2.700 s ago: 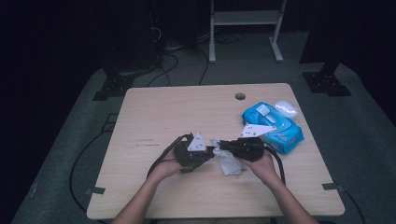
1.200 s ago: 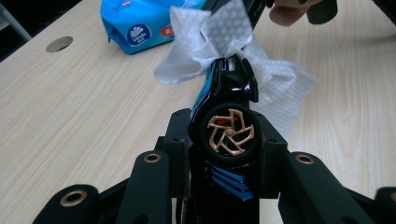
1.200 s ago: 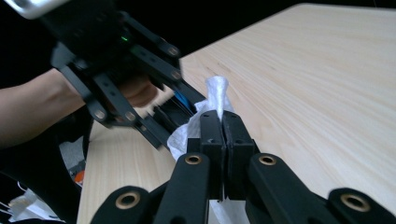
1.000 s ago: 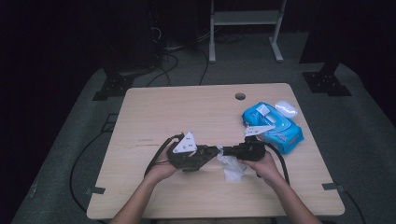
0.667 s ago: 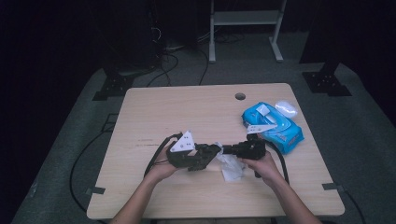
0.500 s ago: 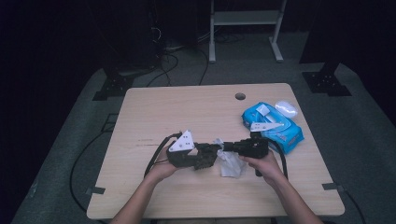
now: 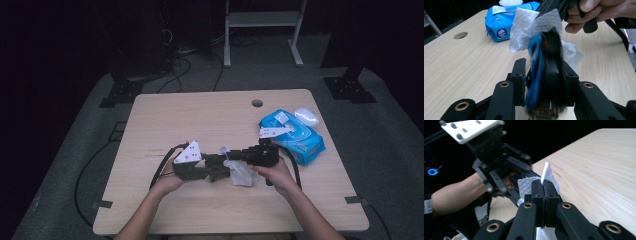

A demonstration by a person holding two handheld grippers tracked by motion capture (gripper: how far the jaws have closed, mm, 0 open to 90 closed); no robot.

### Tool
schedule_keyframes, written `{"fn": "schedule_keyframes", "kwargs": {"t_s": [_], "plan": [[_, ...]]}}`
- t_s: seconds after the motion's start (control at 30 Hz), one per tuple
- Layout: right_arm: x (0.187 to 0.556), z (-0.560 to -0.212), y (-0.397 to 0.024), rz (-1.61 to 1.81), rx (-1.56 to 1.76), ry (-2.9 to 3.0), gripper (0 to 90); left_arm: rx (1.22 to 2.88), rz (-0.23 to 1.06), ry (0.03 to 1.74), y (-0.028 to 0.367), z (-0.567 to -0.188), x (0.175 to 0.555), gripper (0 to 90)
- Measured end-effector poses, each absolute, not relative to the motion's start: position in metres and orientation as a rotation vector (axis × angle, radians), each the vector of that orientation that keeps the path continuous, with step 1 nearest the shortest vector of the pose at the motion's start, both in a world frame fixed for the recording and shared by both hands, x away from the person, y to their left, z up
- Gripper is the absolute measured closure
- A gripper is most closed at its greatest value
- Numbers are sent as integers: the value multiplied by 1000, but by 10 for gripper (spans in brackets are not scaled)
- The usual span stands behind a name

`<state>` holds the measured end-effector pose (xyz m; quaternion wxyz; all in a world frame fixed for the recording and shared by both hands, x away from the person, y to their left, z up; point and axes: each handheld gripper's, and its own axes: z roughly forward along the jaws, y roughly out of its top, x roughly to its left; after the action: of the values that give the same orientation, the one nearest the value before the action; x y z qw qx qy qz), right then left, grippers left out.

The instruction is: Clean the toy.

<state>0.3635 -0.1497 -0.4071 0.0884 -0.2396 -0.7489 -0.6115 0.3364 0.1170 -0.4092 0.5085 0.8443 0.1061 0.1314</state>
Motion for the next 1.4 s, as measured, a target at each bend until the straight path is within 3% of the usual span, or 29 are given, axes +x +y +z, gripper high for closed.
{"fn": "schedule_keyframes", "kwargs": {"t_s": [0.23,0.6,1.0,1.07,1.17,1.4], "plan": [[363,-401,-122,-1766,-661,-2387,885,2059,337,280,121,-415,337,647],[376,-432,-137,-1657,-822,-2496,881,2093,304,338,137,-428,341,648],[377,-441,-114,-1610,-775,-2553,879,2139,245,413,152,-451,344,647],[377,-440,-113,-1614,-776,-2563,879,2137,261,423,150,-453,345,634],[375,-440,-112,-1620,-776,-2584,877,2163,269,450,143,-455,348,485],[373,-439,-111,-1617,-771,-2602,877,2221,301,435,125,-451,356,450]]}}
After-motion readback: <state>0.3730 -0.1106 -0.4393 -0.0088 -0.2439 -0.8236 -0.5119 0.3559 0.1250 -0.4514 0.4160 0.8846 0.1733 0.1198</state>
